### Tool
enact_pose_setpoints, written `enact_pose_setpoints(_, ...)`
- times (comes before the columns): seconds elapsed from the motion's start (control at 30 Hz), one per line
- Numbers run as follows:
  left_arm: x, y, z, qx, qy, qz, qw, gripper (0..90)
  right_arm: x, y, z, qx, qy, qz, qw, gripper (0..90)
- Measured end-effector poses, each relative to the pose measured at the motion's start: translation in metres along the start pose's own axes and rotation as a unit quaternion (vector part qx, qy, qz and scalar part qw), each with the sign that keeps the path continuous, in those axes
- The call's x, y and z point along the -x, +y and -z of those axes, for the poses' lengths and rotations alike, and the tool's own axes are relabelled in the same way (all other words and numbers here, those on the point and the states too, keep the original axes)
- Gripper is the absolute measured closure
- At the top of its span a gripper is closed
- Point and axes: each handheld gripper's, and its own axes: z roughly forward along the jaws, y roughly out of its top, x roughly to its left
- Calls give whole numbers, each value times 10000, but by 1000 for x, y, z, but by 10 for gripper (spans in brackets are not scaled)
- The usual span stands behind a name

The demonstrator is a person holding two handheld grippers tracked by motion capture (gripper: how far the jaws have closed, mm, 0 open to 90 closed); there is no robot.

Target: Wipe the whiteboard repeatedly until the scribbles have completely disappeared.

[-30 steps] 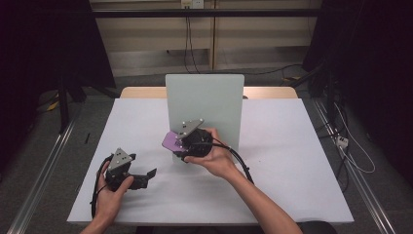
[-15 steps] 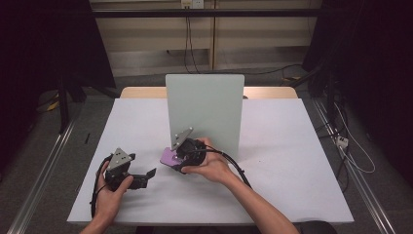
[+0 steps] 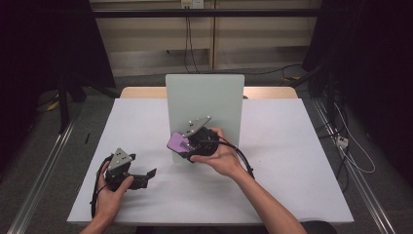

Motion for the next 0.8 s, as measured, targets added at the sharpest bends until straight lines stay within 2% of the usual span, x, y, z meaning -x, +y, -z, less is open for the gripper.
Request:
enact_pose_setpoints(0.33, -1, -1, -1, -7, -32, 14, 10000, 47, 7, -5, 13, 117, 4, -175, 9998, 416)
enact_pose_setpoints(0.5, -1, -2, -3, -26, -65, 104, 9999, 46, 12, -13, 20, 187, 115, -345, 9992, 416)
enact_pose_setpoints(0.53, -2, -2, -3, -46, -73, 47, 10000, 46, 12, -14, 22, 183, 103, -361, 9991, 416)
enact_pose_setpoints(0.8, -2, -1, -3, -12, -27, 77, 10000, 46, 13, -29, 30, 232, 197, -483, 9984, 416)
